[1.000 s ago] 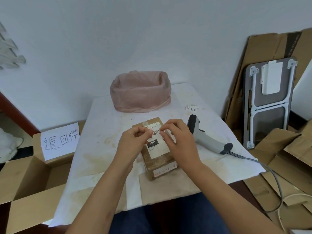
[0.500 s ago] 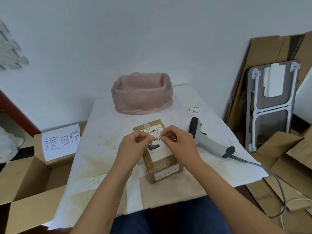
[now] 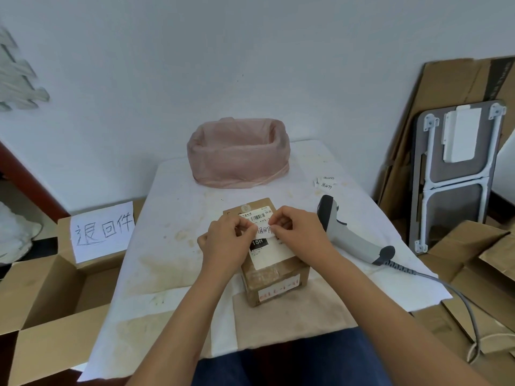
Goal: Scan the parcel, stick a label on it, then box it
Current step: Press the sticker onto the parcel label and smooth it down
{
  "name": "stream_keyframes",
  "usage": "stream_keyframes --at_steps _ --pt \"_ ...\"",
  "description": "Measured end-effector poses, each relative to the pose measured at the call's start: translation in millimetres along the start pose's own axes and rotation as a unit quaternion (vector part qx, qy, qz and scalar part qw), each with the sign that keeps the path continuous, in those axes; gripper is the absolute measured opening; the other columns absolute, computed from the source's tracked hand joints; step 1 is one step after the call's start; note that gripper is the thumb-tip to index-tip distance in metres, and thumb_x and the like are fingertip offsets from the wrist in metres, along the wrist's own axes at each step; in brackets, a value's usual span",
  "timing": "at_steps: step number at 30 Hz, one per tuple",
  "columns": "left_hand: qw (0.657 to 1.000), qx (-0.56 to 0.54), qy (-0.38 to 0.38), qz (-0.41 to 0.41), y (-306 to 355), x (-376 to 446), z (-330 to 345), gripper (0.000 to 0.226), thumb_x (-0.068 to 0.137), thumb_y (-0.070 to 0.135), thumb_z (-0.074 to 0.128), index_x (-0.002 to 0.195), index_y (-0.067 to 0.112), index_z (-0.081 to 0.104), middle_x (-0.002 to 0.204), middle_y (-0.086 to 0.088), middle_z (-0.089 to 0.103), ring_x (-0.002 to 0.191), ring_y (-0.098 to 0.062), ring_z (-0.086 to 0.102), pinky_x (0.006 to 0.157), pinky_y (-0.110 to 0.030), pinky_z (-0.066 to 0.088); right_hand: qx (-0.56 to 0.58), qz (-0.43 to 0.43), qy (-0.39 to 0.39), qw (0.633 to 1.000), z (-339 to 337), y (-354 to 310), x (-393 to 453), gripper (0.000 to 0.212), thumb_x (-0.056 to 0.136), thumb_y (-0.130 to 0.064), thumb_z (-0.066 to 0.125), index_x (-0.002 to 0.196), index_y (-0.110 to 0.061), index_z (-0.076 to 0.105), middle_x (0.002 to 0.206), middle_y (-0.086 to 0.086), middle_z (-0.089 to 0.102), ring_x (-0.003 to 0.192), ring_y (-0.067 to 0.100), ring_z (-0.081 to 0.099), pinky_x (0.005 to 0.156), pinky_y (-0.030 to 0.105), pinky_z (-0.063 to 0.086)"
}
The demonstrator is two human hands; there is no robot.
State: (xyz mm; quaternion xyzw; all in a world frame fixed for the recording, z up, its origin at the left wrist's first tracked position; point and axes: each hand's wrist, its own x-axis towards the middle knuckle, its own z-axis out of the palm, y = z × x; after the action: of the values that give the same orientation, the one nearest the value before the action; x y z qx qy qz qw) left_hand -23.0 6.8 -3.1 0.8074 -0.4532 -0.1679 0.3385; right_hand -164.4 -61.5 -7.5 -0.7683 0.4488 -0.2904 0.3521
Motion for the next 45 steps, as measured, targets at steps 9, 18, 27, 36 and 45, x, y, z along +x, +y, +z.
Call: stream_keyframes --at_steps 9,18,27,36,45 --pt "1.0 0.028 -0.012 0.008 0.1 3.8 3.5 0.02 0.089 0.042 0.062 0.071 0.04 0.054 0.101 0.013 0.056 0.11 -0.018 0.054 0.096 -0.042 0.031 -0.045 -0.02 -0.01 0.999 0.5 2.0 5.5 0.01 0.086 -0.013 0.062 0.091 -0.019 0.068 0.076 -0.012 0.061 0.071 0.003 0.055 0.072 0.02 0.05" --pt "1.0 0.025 0.0 0.004 0.1 3.7 5.7 0.012 0.09 0.039 0.062 0.079 0.034 0.061 0.101 0.011 0.054 0.111 -0.02 0.054 0.097 -0.043 0.033 -0.088 -0.047 -0.009 0.995 3.7 0.5 9.3 0.01 0.087 -0.014 0.06 0.092 -0.019 0.066 0.08 -0.008 0.059 0.075 0.008 0.054 0.076 0.026 0.05" --pt "1.0 0.024 0.001 -0.002 0.1 4.7 7.2 0.01 0.091 0.038 0.061 0.083 0.031 0.063 0.099 0.012 0.051 0.111 -0.019 0.053 0.098 -0.042 0.031 -0.09 -0.052 -0.002 0.995 5.7 1.9 8.5 0.009 0.087 -0.016 0.06 0.093 -0.019 0.066 0.086 -0.006 0.059 0.075 0.007 0.053 0.078 0.027 0.05" --pt "1.0 0.023 0.008 -0.002 -0.7 5.0 8.7 0.01 0.091 0.037 0.061 0.083 0.031 0.062 0.099 0.012 0.052 0.109 -0.018 0.053 0.096 -0.041 0.03 -0.086 -0.051 0.002 0.995 6.5 3.4 5.8 0.008 0.087 -0.017 0.062 0.093 -0.019 0.067 0.087 -0.006 0.055 0.075 0.005 0.053 0.079 0.024 0.048" --pt "1.0 0.026 0.009 -0.001 -0.6 5.2 9.2 0.01 0.091 0.037 0.06 0.083 0.032 0.061 0.1 0.012 0.051 0.11 -0.018 0.052 0.098 -0.042 0.03 -0.091 -0.03 0.002 0.995 6.9 7.9 2.0 0.016 0.087 -0.027 0.064 0.103 -0.029 0.064 0.097 -0.004 0.052 0.095 0.013 0.049 0.081 0.028 0.047"
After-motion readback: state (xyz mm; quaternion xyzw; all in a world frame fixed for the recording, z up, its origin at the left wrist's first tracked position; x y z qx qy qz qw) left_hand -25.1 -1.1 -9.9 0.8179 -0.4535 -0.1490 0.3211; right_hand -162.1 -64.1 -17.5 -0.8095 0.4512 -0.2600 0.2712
